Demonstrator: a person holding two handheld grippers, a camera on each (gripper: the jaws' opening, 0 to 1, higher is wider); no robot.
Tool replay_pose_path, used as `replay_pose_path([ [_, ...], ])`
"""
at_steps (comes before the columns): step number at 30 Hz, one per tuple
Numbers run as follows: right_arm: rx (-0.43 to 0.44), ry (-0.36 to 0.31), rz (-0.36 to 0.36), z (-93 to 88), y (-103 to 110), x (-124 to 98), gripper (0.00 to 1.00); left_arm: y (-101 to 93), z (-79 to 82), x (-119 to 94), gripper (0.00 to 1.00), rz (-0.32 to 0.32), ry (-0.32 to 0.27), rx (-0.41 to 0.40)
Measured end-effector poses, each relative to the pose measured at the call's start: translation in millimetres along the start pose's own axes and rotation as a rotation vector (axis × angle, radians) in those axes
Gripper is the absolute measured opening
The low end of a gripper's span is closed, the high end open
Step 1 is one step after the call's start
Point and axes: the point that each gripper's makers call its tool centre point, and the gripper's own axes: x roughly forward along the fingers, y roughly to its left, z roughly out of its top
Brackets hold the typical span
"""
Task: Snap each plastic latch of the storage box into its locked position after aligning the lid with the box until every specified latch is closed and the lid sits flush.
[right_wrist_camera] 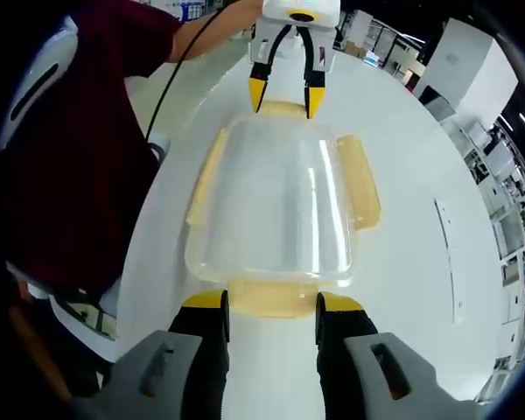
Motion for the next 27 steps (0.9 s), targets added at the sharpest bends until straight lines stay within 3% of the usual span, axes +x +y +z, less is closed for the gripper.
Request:
replay_pose_path([
  [27, 0.023, -0.011, 0.021, -1.6, -14.0, 2.1, 0.37, 14.1, -0.5, 1.1, 0.38, -0.024, 0.036, -0.019],
])
